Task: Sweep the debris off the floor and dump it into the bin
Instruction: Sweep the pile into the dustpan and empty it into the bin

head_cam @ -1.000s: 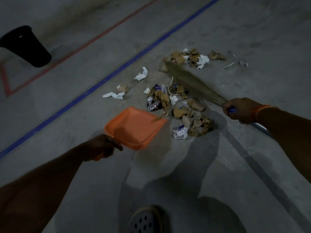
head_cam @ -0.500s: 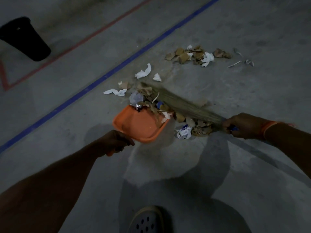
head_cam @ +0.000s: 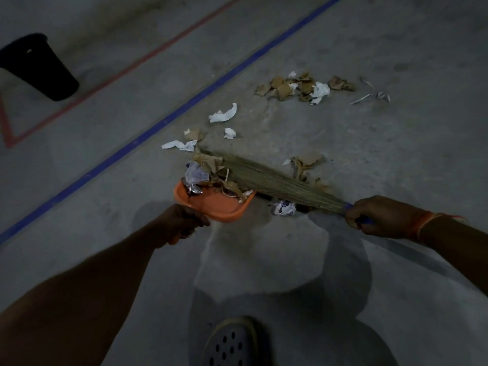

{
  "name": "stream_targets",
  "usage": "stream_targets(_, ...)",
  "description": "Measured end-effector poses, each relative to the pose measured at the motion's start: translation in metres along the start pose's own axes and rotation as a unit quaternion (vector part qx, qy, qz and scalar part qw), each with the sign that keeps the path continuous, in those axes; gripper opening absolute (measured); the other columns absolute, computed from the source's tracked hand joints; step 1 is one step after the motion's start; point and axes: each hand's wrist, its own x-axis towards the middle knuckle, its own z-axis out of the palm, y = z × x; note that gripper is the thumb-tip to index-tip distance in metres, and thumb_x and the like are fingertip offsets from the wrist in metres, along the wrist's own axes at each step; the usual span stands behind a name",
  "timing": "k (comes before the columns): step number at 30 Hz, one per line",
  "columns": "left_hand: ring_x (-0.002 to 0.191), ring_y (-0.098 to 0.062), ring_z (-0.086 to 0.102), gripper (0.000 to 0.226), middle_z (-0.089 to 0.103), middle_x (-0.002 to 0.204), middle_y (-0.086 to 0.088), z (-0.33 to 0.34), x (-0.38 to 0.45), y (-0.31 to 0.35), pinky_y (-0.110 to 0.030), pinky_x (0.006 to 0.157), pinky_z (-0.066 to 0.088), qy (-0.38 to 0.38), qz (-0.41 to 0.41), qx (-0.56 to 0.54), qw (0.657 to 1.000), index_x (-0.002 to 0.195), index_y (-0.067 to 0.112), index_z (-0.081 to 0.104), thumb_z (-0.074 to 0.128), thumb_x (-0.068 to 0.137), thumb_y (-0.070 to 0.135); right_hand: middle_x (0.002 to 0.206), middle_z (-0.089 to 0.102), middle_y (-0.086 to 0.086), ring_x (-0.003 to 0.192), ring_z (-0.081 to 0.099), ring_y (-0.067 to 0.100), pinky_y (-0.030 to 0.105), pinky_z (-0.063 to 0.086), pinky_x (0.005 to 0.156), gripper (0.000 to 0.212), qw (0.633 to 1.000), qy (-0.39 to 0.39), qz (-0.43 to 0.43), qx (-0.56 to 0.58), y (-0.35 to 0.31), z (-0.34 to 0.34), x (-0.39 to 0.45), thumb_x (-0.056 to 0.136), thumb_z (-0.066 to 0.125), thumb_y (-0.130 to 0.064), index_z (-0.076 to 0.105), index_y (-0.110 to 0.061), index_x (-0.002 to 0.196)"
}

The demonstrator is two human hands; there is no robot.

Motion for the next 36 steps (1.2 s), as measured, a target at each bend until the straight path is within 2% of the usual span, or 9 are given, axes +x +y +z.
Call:
stream_targets(4,0.050,-0.014,0.052,0.023,0.063,0.074,-0.018,-0.003,0.000,-0.005,-0.023,0.045,0.042,0.011,-0.004,0.020,1.000,0.098,-0.005,0.075,0.052,0.094,-0.010,0.083,0.057,-0.017,0.075,0.053,-0.005,0.009,0.036,0.069,0.029,1.000,0.009,0.006,0.003,0.002,0.004,-0.012,0.078,0.063,-0.013,0.052,-0.038,0.073)
stream_targets(8,0.049,-0.013,0.054,0.025,0.065,0.065,-0.009,-0.003,-0.003,0.002,-0.022,0.045,0.042,0.014,-0.004,0.030,0.999,0.093,-0.001,0.076,0.053,0.095,-0.009,0.082,0.056,-0.016,0.074,0.054,-0.003,0.008,0.036,0.068,0.034,1.000,0.021,0.009,0.012,-0.002,0.001,-0.022,0.078,0.064,-0.012,0.049,-0.042,0.071)
stream_targets(13,0.050,-0.016,0.052,0.031,0.063,0.067,-0.015,-0.001,-0.003,0.008,-0.023,0.045,0.041,0.023,0.003,0.023,0.999,0.087,0.003,0.078,0.052,0.094,-0.010,0.081,0.057,-0.015,0.074,0.053,-0.005,0.008,0.036,0.068,0.032,0.999,0.041,0.013,0.026,-0.008,0.000,-0.034,0.078,0.064,-0.009,0.053,-0.038,0.073)
stream_targets(17,0.048,-0.018,0.049,0.024,0.057,0.063,-0.019,0.000,-0.005,0.014,-0.024,0.045,0.041,0.042,0.017,0.035,0.998,0.090,-0.001,0.076,0.053,0.094,-0.009,0.084,0.056,-0.019,0.077,0.055,-0.004,0.017,0.043,0.072,0.026,0.997,0.066,0.029,0.037,-0.006,0.004,-0.050,0.077,0.065,-0.008,0.057,-0.033,0.075)
stream_targets(21,0.048,-0.018,0.047,0.035,0.055,0.058,-0.014,-0.005,-0.003,0.014,-0.025,0.049,0.040,0.049,0.041,0.055,0.996,0.081,0.010,0.080,0.054,0.094,-0.009,0.084,0.055,-0.020,0.081,0.055,-0.005,0.009,0.038,0.069,0.031,0.994,0.095,0.039,0.035,-0.005,0.005,-0.069,0.076,0.065,-0.007,0.054,-0.036,0.073)
stream_targets(23,0.047,-0.017,0.046,0.038,0.054,0.056,-0.013,-0.006,-0.003,0.014,-0.024,0.048,0.039,0.052,0.043,0.058,0.996,0.080,0.011,0.080,0.052,0.094,-0.011,0.085,0.056,-0.017,0.077,0.056,-0.002,0.013,0.042,0.071,0.037,0.992,0.109,0.045,0.040,-0.004,0.005,-0.080,0.075,0.065,-0.005,0.052,-0.040,0.072)
stream_targets(27,0.045,-0.015,0.046,0.041,0.053,0.054,-0.013,-0.004,-0.010,0.017,-0.023,0.043,0.039,0.049,0.041,0.063,0.996,0.076,0.009,0.080,0.051,0.095,-0.012,0.085,0.057,-0.016,0.075,0.057,0.000,0.021,0.047,0.073,0.042,0.988,0.132,0.062,0.058,-0.001,0.005,-0.098,0.074,0.066,-0.004,0.052,-0.043,0.073)
stream_targets(31,0.045,-0.016,0.048,0.040,0.056,0.054,-0.012,-0.001,-0.017,0.020,-0.024,0.042,0.040,0.050,0.029,0.086,0.995,0.077,0.008,0.080,0.051,0.095,-0.012,0.080,0.057,-0.015,0.077,0.057,0.001,0.008,0.041,0.066,0.044,0.980,0.170,0.071,0.072,-0.004,0.002,-0.111,0.073,0.068,0.002,0.052,-0.039,0.070)
stream_targets(36,0.036,-0.009,0.042,0.030,0.052,0.050,-0.008,0.010,-0.033,0.033,-0.015,0.032,0.030,0.034,0.012,0.084,0.996,0.095,-0.008,0.071,0.042,0.095,-0.016,0.074,0.059,-0.011,0.064,0.061,0.009,0.015,0.049,0.054,0.034,0.971,0.186,0.097,0.119,-0.005,0.005,-0.127,0.079,0.065,0.004,0.058,-0.029,0.072)
